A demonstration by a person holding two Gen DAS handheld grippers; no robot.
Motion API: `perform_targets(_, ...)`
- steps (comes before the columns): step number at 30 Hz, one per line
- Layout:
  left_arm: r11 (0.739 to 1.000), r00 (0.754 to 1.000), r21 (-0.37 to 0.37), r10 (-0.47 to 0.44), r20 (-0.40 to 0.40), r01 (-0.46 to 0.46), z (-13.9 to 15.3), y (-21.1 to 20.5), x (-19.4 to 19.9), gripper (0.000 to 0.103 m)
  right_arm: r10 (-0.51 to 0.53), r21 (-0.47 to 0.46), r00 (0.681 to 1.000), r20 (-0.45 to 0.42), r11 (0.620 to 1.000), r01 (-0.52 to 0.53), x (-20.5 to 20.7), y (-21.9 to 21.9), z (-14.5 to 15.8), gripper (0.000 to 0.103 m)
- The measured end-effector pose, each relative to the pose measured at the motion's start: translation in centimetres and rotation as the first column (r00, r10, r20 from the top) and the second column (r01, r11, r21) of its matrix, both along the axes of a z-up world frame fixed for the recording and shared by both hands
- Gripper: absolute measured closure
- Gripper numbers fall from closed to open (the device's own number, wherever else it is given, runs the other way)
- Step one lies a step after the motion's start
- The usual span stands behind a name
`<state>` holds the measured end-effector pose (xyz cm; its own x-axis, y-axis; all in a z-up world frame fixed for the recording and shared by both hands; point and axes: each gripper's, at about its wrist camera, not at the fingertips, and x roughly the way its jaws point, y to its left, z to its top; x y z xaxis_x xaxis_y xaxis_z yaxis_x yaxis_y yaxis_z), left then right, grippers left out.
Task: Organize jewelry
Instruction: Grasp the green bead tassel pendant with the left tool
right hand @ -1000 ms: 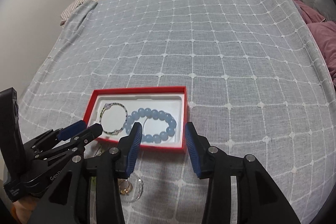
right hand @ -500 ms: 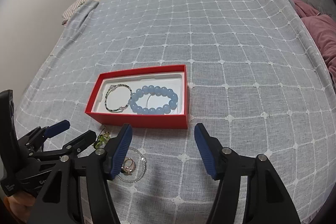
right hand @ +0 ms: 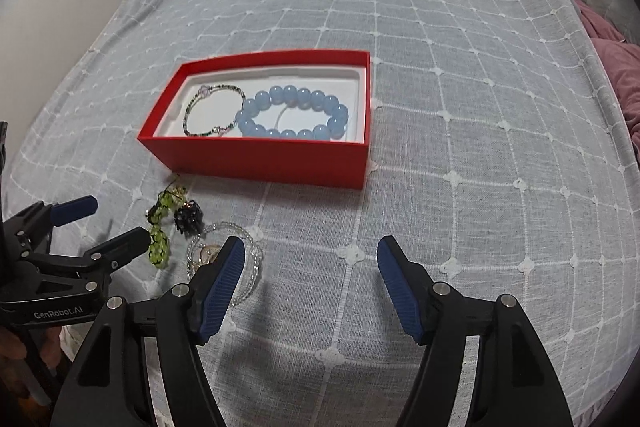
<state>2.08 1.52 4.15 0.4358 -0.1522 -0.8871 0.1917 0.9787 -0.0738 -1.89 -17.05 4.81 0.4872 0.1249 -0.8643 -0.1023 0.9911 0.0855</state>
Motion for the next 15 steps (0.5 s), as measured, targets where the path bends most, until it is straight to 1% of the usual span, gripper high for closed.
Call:
perform_targets(3,1.0,1.0,0.021,-0.003,-0.005,0.003,-0.3,0.4,-0.2,0.005,-0.014,0.001,1.0,-0.014,1.0,0.014,0.1,-0.2,-0.4,0.031)
perform_targets(7,1.0,0.999,0.025,-0.01,-0.032,0.011,-1.0,0.8,-0.2,0.005,-0.031,0.013,0.999,-0.043,0.999,0.031,0.3,-0.6,-1.1,0.031)
perform_targets(10,0.999,0.998,0.019,-0.032,-0.048,0.033,-1.4,0.6,-0.4,0.005,-0.03,0.018,0.998,-0.06,0.999,0.031,0.3,-0.5,-1.5,0.031)
perform_targets(13,0.998,0.997,0.005,-0.061,-0.04,0.061,-1.4,0.3,-0.7,0.006,-0.023,0.014,0.997,-0.072,1.0,0.024,0.1,-0.3,-1.8,0.031)
perform_targets(14,0.997,0.997,-0.009,-0.071,-0.032,0.071,-1.3,0.2,-0.8,0.008,-0.021,0.013,0.997,-0.074,1.0,0.022,0.2,-0.3,-1.8,0.031)
perform_targets(15,0.997,0.997,-0.031,-0.078,-0.023,0.077,-1.2,0.1,-0.8,0.016,-0.019,0.013,0.997,-0.076,1.0,0.02,0.2,-0.3,-1.9,0.031)
